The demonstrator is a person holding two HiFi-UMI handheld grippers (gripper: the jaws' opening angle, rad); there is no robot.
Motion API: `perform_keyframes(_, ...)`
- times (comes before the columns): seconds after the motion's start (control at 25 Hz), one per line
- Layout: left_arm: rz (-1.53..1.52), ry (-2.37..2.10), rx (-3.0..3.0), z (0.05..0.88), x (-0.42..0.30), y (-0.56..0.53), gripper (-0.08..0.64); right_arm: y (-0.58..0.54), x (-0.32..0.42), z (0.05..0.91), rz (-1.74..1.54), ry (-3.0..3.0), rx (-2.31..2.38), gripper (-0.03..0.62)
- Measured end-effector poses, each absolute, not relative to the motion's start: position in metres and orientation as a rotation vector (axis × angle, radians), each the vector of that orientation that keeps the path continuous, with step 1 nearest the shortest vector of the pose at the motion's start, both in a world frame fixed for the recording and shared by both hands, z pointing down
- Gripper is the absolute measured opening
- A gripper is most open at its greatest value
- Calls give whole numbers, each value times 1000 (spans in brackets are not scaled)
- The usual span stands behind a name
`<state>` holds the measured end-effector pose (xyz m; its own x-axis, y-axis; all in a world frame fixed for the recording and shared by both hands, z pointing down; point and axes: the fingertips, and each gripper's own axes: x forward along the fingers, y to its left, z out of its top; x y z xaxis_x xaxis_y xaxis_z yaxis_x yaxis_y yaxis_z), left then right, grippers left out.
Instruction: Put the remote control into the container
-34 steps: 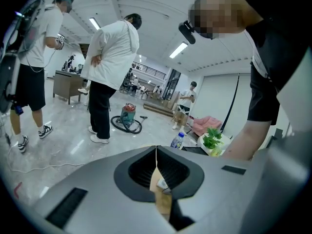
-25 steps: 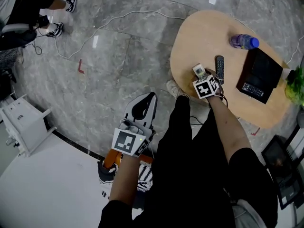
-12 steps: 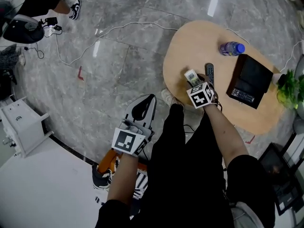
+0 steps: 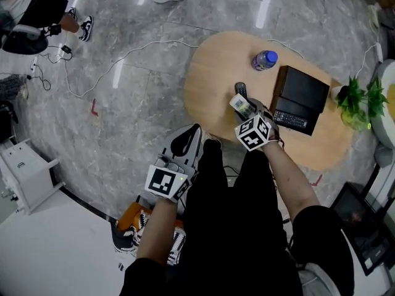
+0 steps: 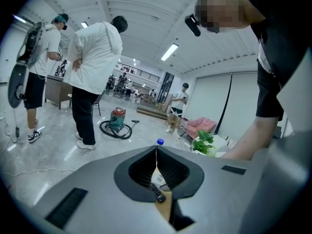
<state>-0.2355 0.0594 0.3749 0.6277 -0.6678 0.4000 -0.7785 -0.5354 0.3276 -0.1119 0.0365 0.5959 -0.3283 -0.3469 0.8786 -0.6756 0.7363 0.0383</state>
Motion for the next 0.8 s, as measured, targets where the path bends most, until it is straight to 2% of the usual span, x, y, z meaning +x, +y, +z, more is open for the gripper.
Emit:
perform_keyframes(0.32,339,-1040,2447,365,-160,70,8,48,-18,586,436,-1880,878,259)
perform_keyframes(0.8,362,-1002,2445,388,-87,73,8,66,97,616,390,-1779,810,259)
